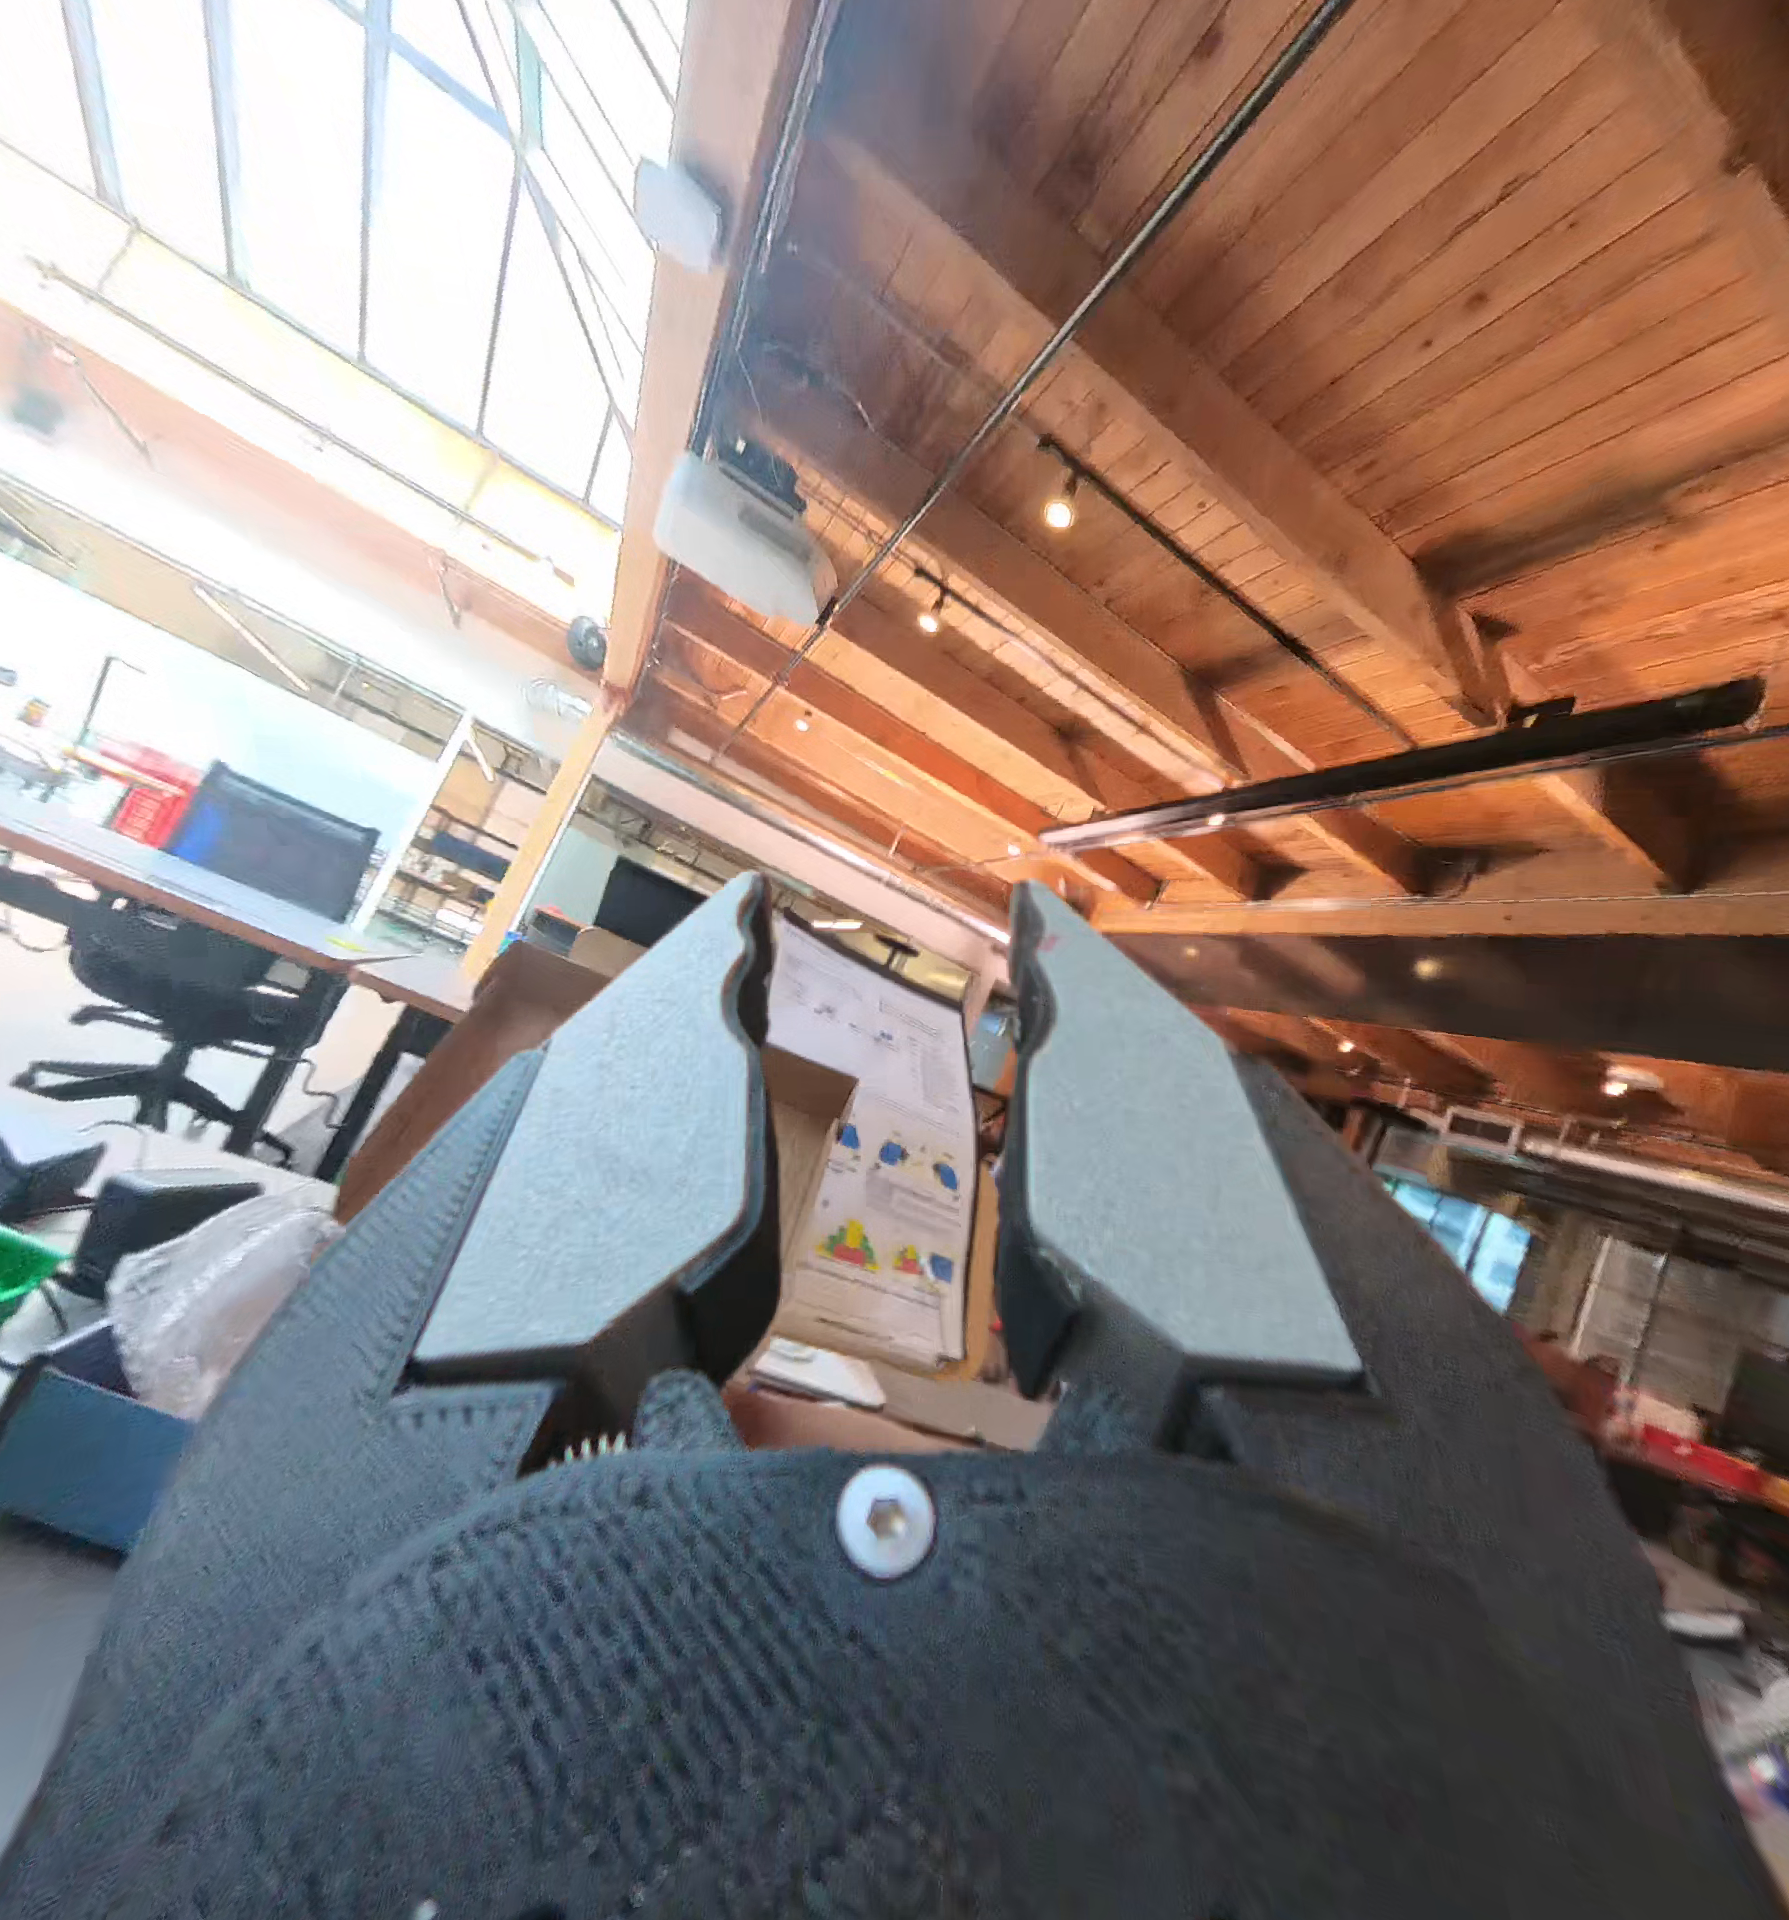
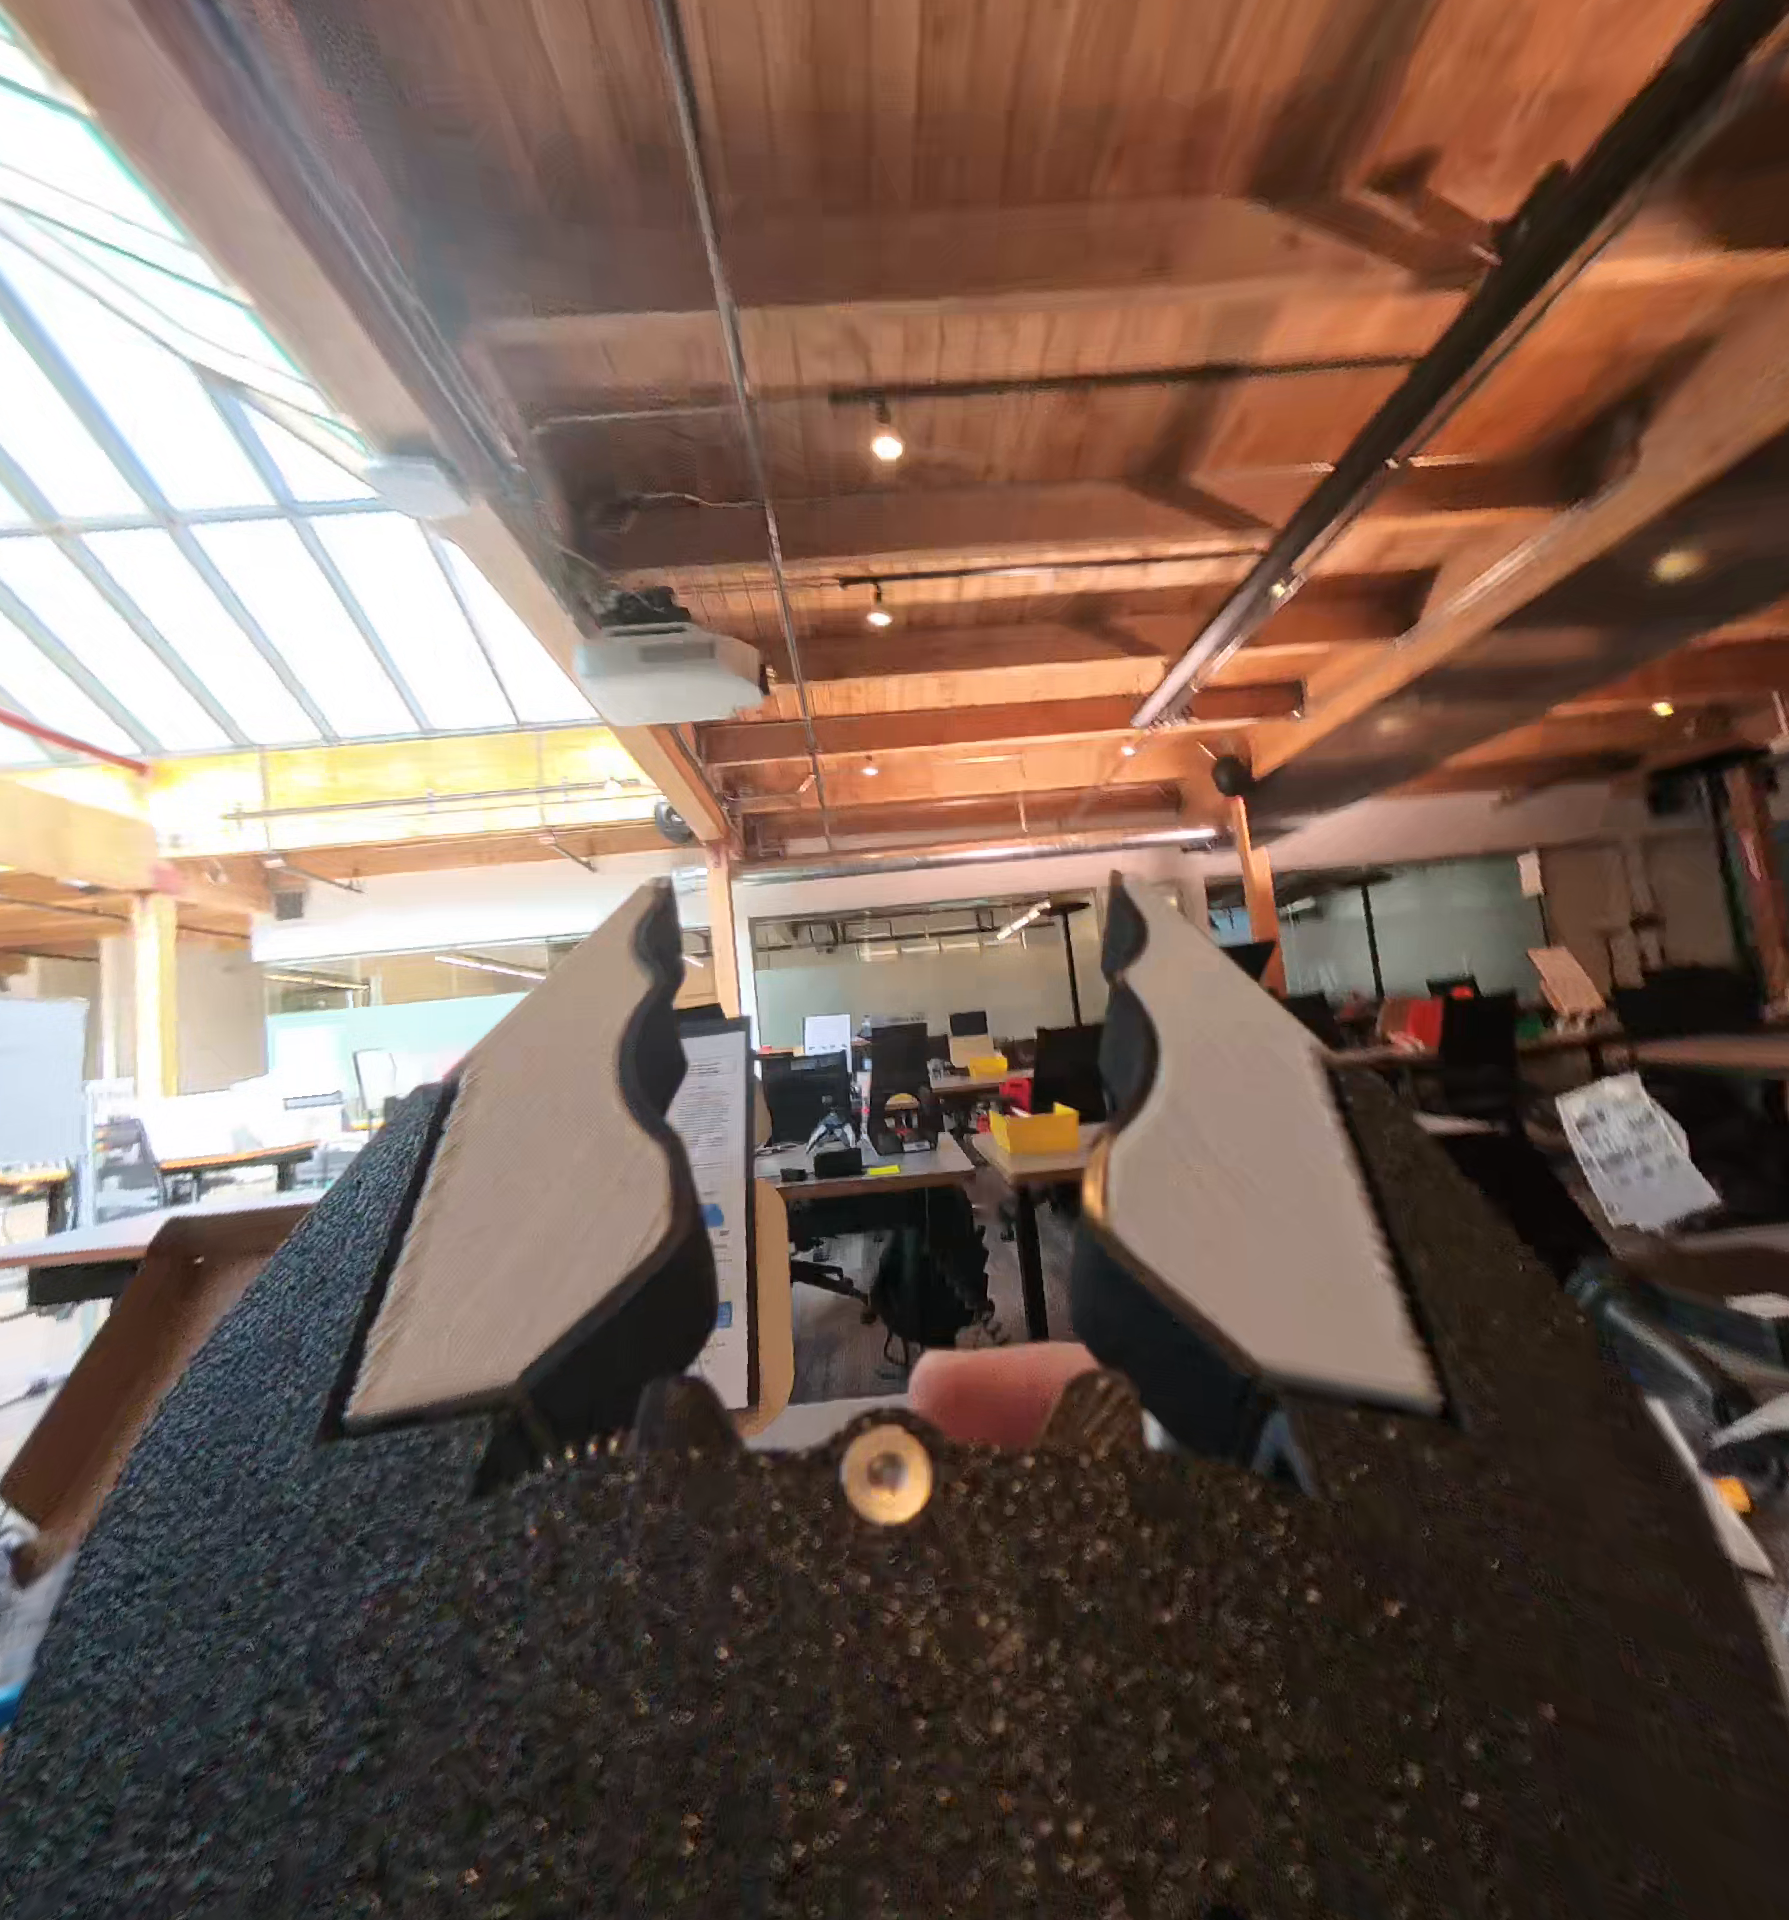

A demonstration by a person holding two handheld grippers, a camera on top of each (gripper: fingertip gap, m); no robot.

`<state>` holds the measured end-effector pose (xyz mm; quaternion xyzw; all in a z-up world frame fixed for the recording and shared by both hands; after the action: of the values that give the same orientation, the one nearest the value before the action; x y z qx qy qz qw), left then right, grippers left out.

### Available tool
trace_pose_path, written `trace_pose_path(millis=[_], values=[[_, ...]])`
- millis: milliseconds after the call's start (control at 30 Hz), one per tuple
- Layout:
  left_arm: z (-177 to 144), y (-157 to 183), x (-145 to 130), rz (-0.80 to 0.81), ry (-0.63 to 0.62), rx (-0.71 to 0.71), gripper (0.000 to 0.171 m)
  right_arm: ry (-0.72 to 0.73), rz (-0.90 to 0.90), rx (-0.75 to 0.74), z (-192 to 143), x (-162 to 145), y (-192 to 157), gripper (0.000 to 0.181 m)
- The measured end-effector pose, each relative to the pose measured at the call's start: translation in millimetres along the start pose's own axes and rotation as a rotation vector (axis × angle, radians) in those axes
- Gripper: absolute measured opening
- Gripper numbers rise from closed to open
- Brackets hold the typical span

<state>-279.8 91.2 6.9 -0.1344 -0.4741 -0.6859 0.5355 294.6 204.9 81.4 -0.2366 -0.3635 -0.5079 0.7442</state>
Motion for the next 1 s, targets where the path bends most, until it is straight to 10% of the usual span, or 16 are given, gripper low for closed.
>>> trace_pose_path(millis=[133, 267, 333, 533, 1000], values=[[12.1, 38.2, -50.0, 0.179, -0.366, -0.168, 0.054, -0.306, -0.111, 0.241, 14.9, -21.9, -49.6, 0.104], [-32.6, 73.3, -172.6, 0.357, -1.233, -0.523, 0.073, -0.94, -0.071, 0.793, -7.6, -130.3, -131.8, 0.101], [-49.9, 75.2, -211.9, 0.46, -1.359, -0.526, 0.08, -1.201, -0.157, 0.937, -29.5, -183.3, -162.2, 0.108], [-31.0, 54.3, -251.4, 1.126, -0.937, -0.037, 0.093, -1.158, -0.415, 0.71, -20.3, -240.9, -224.7, 0.125], [-24.8, 75.6, -233.9, 0.99, -0.748, 0.013, 0.097, -0.97, -0.504, 0.517, -6.4, -234.6, -220.7, 0.125]])
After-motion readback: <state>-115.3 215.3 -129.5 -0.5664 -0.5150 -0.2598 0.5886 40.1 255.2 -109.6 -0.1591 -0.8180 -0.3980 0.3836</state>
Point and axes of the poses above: each gripper's, where its closed fingertips meet, z out along the fingers, x out of its top, y = z × x across the jaws, the point moved 6 cm from there along -z, back along the fingers, and after that the axes turned 11 degrees about x, right-handed, at the moved point
